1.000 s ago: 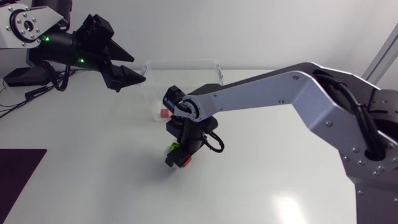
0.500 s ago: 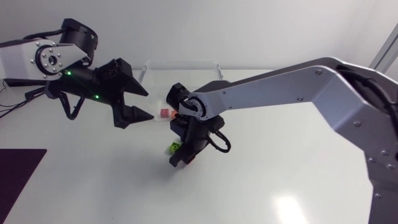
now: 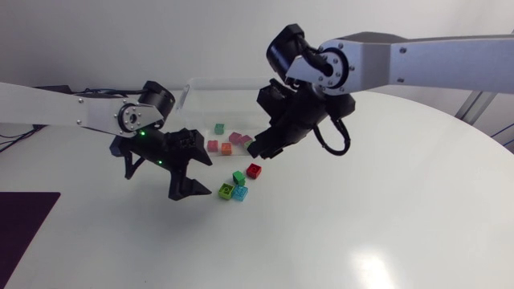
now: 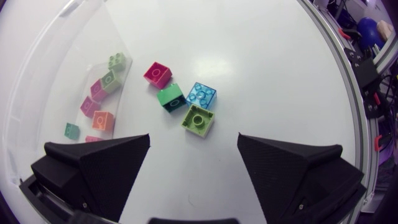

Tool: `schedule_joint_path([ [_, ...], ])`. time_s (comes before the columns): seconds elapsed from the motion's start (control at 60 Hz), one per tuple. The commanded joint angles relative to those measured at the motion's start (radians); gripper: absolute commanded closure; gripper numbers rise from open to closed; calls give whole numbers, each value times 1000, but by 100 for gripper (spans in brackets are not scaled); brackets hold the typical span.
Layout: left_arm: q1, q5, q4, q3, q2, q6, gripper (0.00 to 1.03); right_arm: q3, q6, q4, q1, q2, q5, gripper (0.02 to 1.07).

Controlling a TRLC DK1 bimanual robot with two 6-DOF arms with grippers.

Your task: Place the duplo bricks in the container

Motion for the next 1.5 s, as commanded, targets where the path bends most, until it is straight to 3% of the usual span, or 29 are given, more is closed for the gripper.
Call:
schedule_joint_path([
  [0.0, -32, -8, 20, -3, 56, 36, 5, 55, 28, 3, -22, -8, 12, 75],
  [0.283, -99, -42, 62, 24, 163, 39, 6, 185, 48, 37, -81, 42, 9, 75],
  [0.75, -116, -44, 68, 89, 249, 36, 7, 316, 68, 115, -124, 165, -16, 74],
  [0.917, -118, -44, 66, 89, 249, 34, 14, 365, 69, 115, -130, 197, -15, 74],
  [1.1, -113, -44, 53, 60, 217, 42, 40, 383, 68, 113, -128, 204, -15, 74],
  [1.483, -57, -21, 5, -66, -50, 68, 40, 423, 69, 115, -127, 237, -15, 74],
])
